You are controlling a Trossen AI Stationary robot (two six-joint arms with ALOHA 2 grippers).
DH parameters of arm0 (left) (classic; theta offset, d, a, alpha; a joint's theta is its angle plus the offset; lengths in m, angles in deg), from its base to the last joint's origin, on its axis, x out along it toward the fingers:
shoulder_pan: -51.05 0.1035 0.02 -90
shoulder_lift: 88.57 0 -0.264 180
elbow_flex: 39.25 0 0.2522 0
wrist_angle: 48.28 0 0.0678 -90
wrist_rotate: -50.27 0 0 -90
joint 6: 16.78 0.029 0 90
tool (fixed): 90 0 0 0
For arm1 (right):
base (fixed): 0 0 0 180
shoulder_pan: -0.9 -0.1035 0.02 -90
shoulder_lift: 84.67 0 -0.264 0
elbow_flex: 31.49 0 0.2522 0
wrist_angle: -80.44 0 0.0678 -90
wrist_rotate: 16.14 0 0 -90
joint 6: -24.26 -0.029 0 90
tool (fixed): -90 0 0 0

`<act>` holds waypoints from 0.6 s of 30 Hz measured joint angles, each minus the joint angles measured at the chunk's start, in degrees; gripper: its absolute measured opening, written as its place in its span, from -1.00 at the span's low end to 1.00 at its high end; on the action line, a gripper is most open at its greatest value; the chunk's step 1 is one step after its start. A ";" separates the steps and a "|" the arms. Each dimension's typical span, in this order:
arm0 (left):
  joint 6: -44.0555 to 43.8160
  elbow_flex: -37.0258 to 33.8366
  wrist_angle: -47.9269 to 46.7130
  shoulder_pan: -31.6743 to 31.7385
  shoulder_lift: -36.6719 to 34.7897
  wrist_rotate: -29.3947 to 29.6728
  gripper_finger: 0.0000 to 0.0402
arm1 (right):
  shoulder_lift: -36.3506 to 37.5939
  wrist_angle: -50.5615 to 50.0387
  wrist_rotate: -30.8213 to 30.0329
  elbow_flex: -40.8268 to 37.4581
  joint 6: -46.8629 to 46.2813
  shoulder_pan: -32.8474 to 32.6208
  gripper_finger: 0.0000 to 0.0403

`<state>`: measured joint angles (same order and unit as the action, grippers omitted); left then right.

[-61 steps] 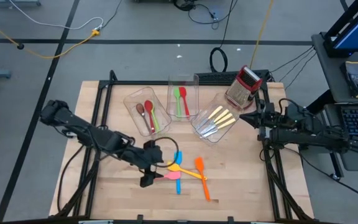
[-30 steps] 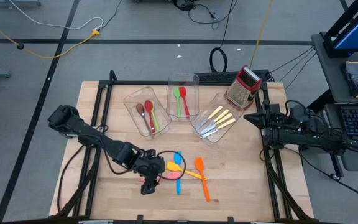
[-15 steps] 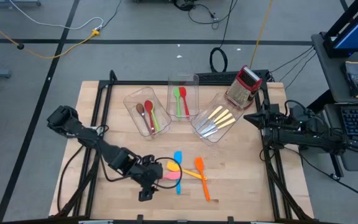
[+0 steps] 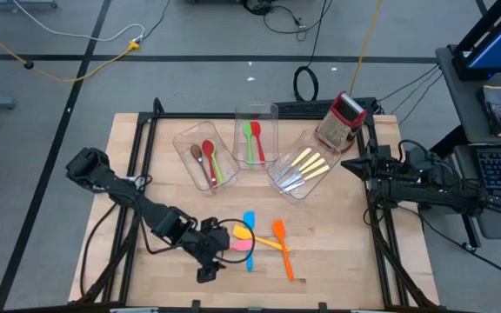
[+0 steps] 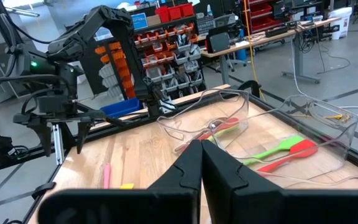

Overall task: Pick & Place Kitchen Items
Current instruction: Put the pink spatula into the middle transparent bin

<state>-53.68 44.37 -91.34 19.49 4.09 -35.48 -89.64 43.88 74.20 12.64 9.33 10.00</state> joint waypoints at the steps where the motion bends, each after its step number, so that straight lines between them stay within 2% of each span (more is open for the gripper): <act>1: -0.49 0.00 -0.02 -0.02 0.01 0.85 0.52 | 0.00 0.00 0.00 0.00 -0.02 0.00 -1.00; 8: 1.26 0.00 -1.08 0.06 0.06 5.80 0.52 | 0.00 0.00 0.00 0.00 -0.02 0.00 -1.00; 18: 3.26 -0.11 -0.74 0.84 9.26 3.23 0.52 | -0.02 -0.17 0.02 0.00 -0.02 0.02 -1.00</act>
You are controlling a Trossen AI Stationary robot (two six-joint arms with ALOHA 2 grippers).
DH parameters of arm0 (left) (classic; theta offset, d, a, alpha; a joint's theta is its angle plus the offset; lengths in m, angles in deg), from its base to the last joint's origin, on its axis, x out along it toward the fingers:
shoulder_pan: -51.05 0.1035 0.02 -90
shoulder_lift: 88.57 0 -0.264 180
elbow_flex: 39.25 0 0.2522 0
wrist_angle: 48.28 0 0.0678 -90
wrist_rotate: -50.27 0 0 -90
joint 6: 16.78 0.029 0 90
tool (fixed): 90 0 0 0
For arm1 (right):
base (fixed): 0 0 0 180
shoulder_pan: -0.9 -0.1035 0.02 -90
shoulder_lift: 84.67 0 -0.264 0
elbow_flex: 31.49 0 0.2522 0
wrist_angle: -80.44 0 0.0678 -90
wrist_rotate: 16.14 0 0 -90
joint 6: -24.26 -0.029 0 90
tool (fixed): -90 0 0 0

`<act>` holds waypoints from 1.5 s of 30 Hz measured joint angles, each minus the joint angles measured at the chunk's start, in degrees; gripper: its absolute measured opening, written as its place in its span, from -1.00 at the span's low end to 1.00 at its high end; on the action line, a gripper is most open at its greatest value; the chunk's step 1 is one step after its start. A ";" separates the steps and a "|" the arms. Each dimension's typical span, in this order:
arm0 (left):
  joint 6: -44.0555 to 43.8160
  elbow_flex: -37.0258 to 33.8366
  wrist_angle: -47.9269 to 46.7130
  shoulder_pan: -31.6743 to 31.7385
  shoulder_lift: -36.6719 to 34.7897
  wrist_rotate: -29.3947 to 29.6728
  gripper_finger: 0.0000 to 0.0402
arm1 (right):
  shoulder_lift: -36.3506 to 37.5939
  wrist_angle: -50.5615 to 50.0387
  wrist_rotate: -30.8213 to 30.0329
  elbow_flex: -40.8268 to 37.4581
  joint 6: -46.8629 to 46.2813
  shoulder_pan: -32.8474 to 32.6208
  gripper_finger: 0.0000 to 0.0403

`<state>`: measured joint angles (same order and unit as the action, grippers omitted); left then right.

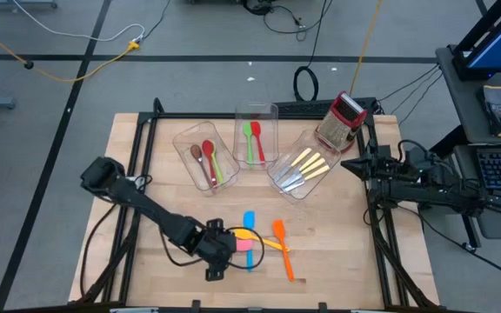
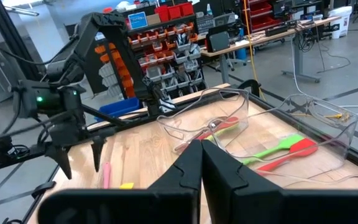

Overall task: Pick & Place Kitchen Items
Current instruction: Put the pink spatula into the middle transparent bin

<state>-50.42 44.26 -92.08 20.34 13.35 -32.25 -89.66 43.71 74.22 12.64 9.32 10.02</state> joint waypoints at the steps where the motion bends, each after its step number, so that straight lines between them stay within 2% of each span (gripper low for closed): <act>1: 0.64 0.00 0.22 0.19 0.66 0.05 0.52 | 0.00 -0.07 -0.02 0.00 -0.02 -0.02 -1.00; 11: 5.67 0.04 3.33 1.48 2.99 0.05 0.52 | 0.00 -0.06 0.01 0.00 -0.42 -0.01 -1.00; 18: 6.18 0.07 1.89 1.87 3.36 0.07 0.52 | 0.00 -0.07 0.03 0.00 -0.42 -0.02 -1.00; 34: -3.92 0.11 3.20 2.05 13.26 1.62 0.51 | 0.00 -0.02 4.40 0.02 -1.53 -0.02 -1.00; 38: -4.23 0.04 2.92 1.45 13.46 1.92 0.37 | 0.00 -0.07 4.44 0.00 -1.53 -0.02 -1.00; 45: -4.42 -0.10 2.86 0.53 13.44 2.02 -0.14 | 0.00 -0.06 4.46 0.02 -1.52 -0.02 -1.00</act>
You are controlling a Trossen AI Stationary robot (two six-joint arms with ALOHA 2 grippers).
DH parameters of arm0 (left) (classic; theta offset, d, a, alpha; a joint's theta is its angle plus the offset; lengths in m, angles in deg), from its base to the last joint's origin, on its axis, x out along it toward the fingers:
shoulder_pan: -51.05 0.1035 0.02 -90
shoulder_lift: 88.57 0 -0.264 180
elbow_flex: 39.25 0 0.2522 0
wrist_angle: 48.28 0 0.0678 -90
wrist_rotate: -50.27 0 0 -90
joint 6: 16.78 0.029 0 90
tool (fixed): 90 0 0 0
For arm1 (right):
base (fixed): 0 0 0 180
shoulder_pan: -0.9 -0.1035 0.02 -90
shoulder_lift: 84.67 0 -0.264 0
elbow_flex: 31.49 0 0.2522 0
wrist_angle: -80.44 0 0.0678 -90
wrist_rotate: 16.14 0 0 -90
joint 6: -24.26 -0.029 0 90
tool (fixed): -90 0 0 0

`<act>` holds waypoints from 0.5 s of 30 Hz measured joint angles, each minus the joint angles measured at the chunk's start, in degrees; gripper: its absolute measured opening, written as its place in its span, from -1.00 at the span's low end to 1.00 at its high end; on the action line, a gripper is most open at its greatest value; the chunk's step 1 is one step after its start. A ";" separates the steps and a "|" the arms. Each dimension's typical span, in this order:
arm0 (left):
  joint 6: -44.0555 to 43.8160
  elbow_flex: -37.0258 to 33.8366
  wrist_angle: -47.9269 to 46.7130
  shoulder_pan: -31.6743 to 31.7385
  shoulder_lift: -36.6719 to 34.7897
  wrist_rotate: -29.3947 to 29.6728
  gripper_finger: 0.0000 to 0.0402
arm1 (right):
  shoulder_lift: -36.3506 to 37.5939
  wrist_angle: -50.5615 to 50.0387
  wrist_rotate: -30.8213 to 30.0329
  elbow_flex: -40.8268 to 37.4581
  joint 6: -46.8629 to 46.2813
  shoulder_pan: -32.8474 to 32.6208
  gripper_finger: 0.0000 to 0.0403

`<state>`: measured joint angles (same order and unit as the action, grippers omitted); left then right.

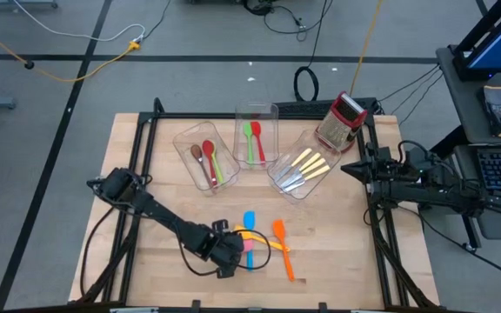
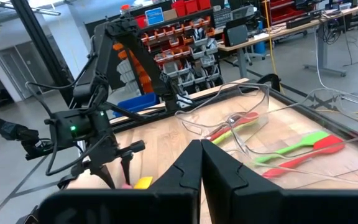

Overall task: Pick & Place Kitchen Items
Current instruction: Put the pink spatula into the middle transparent bin

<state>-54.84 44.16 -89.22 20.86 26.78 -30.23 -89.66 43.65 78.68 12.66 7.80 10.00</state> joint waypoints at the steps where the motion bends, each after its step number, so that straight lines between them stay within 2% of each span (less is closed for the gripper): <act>1: 0.01 -0.01 0.02 -0.14 0.02 -0.02 -0.23 | 0.00 -0.01 0.00 0.00 -0.01 0.00 -1.00; 9: 1.66 -0.03 0.03 -0.86 0.07 -0.30 -0.88 | 0.00 -0.01 0.00 0.00 0.01 0.00 -1.00; 11: 1.75 -0.03 -0.16 -0.93 0.04 -0.27 -0.94 | 0.00 -0.01 0.00 0.00 0.01 0.00 -1.00; 15: 1.77 -0.03 -0.88 -0.93 0.04 -0.38 -0.88 | 0.00 -0.01 0.00 0.00 0.01 0.00 -1.00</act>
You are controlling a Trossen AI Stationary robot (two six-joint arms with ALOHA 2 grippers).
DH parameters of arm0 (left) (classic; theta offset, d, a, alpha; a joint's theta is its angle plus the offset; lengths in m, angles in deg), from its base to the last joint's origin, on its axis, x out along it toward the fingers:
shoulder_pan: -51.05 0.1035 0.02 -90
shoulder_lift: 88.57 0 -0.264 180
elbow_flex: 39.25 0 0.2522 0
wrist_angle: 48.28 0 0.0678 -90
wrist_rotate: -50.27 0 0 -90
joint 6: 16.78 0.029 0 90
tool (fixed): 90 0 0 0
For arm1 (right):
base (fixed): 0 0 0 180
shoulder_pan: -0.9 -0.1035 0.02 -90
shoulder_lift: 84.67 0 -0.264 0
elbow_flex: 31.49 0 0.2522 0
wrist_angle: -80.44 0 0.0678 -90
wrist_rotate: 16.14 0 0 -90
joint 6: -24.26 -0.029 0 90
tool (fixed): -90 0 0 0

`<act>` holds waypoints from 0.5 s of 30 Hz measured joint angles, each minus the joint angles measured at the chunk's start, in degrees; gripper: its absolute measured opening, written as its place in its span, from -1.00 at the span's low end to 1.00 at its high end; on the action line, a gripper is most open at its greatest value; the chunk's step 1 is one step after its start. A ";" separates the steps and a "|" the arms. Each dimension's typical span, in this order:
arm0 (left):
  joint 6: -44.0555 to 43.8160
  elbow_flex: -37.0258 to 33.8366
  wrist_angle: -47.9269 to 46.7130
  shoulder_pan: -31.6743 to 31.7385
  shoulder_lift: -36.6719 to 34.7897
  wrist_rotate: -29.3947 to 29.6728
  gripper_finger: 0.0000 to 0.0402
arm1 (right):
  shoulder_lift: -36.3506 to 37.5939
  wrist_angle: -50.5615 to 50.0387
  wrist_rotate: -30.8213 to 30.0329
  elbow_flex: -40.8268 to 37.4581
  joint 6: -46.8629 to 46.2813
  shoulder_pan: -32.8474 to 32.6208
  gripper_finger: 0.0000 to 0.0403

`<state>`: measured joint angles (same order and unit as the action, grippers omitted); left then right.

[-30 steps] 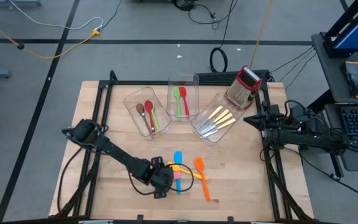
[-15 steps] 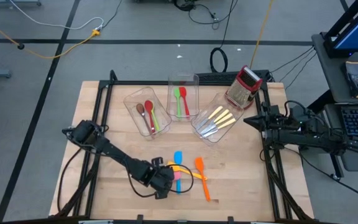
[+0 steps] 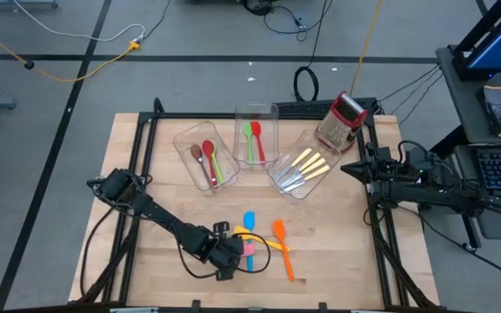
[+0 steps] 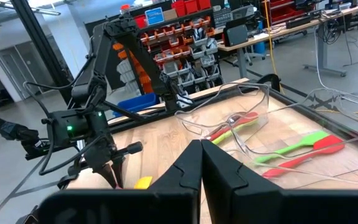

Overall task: Pick & Place Kitchen Items
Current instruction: Put the pink spatula into the middle transparent bin

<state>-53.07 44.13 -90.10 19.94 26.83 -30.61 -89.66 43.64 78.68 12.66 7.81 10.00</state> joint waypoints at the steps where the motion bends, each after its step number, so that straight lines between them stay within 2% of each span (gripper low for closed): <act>1: 0.00 0.02 -0.30 0.00 0.00 -0.10 -0.89 | 0.00 0.00 0.00 0.00 0.00 0.00 -1.00; 7: 0.21 1.08 -3.09 0.06 -2.13 -0.35 -0.95 | 0.00 -0.02 0.00 0.00 0.02 0.00 -1.00; 15: -0.49 0.94 -5.37 0.85 -10.84 -3.13 -0.95 | 0.00 0.04 0.00 0.00 0.20 0.02 -1.00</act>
<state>-53.56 45.07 -95.48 20.79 15.99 -33.74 -89.66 43.68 78.68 12.66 8.01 10.02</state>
